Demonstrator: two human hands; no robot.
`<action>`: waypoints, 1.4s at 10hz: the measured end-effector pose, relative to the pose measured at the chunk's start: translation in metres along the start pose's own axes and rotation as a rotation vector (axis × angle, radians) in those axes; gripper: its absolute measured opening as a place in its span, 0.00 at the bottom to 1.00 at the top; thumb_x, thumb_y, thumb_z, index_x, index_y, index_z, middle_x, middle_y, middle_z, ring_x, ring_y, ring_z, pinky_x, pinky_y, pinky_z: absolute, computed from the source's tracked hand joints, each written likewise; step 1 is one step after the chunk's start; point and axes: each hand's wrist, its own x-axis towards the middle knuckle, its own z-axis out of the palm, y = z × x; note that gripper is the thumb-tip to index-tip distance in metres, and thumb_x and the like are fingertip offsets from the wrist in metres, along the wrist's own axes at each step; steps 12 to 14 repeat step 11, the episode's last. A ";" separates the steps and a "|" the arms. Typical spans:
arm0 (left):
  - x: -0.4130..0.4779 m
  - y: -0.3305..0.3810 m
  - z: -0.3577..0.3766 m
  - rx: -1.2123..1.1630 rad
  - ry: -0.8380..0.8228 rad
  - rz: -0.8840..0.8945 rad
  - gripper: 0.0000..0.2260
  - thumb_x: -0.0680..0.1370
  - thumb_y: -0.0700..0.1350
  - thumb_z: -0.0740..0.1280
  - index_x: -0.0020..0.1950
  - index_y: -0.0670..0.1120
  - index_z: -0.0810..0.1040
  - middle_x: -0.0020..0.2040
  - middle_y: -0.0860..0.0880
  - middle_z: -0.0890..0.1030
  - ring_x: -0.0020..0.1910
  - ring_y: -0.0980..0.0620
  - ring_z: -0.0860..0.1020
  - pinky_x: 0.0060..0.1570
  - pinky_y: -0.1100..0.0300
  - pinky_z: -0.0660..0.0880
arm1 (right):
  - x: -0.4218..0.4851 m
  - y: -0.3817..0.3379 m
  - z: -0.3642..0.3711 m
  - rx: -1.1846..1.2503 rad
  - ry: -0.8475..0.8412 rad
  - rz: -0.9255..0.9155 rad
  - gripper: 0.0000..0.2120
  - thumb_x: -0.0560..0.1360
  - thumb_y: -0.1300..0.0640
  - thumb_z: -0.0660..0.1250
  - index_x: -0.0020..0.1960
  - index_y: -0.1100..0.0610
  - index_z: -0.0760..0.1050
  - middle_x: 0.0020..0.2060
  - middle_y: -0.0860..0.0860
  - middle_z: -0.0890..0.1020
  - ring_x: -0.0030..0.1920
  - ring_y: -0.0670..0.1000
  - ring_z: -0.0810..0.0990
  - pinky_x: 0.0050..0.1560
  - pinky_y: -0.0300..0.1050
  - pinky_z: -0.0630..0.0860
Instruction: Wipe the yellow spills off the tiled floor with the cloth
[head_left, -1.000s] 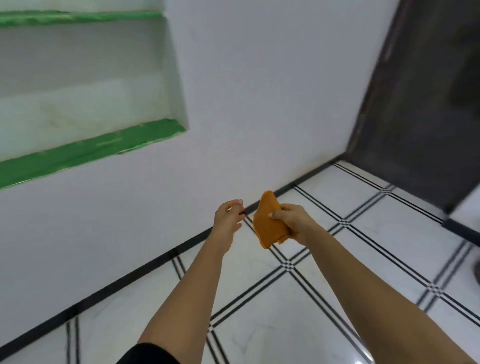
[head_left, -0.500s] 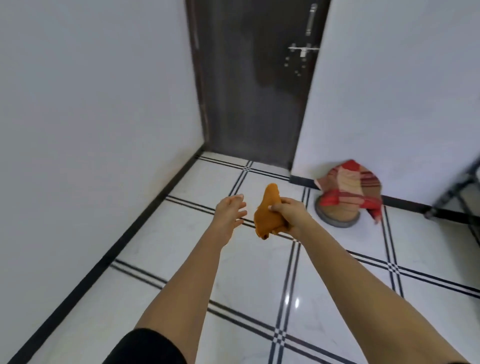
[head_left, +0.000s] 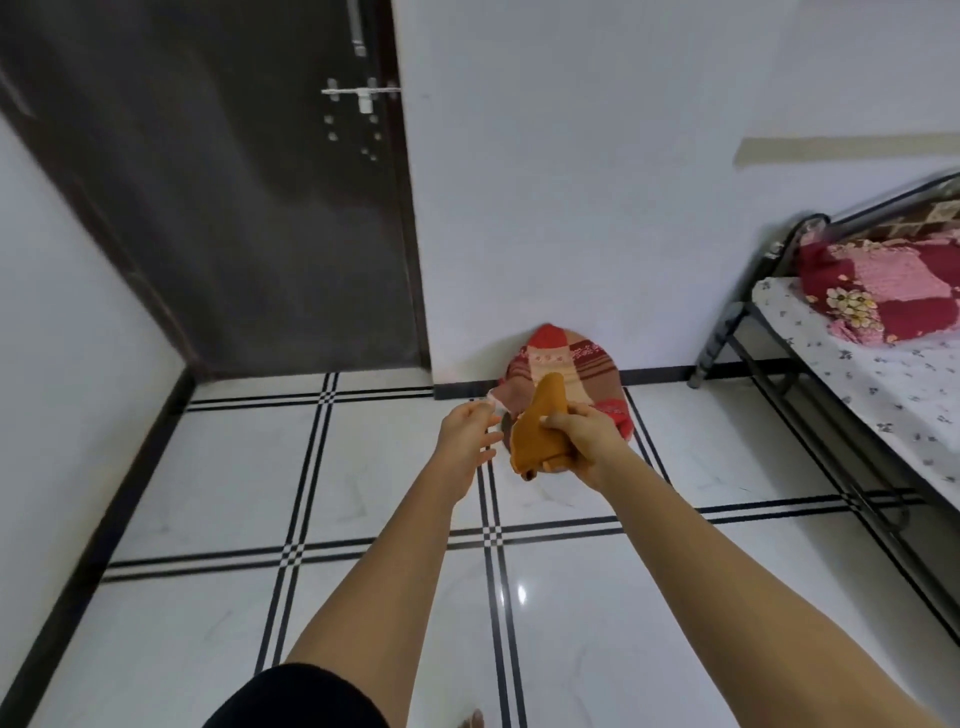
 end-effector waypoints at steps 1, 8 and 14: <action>0.058 0.025 0.029 0.009 -0.075 -0.050 0.14 0.80 0.48 0.60 0.64 0.46 0.70 0.54 0.47 0.77 0.50 0.48 0.76 0.50 0.54 0.73 | 0.053 -0.025 -0.013 0.052 0.038 0.004 0.26 0.71 0.61 0.70 0.67 0.55 0.67 0.60 0.58 0.74 0.57 0.62 0.75 0.53 0.59 0.78; 0.614 -0.020 0.239 0.070 0.028 -0.457 0.08 0.80 0.45 0.59 0.58 0.46 0.72 0.56 0.47 0.78 0.54 0.47 0.78 0.53 0.53 0.73 | 0.606 -0.064 -0.132 0.266 0.194 0.385 0.26 0.73 0.66 0.65 0.70 0.56 0.65 0.57 0.60 0.77 0.39 0.51 0.76 0.24 0.36 0.72; 0.669 -0.092 0.245 0.037 0.177 -0.653 0.08 0.78 0.46 0.61 0.56 0.47 0.73 0.51 0.49 0.78 0.53 0.50 0.76 0.51 0.54 0.70 | 0.669 0.002 -0.159 0.251 0.349 0.600 0.26 0.75 0.63 0.65 0.72 0.54 0.62 0.66 0.55 0.71 0.60 0.55 0.71 0.62 0.51 0.68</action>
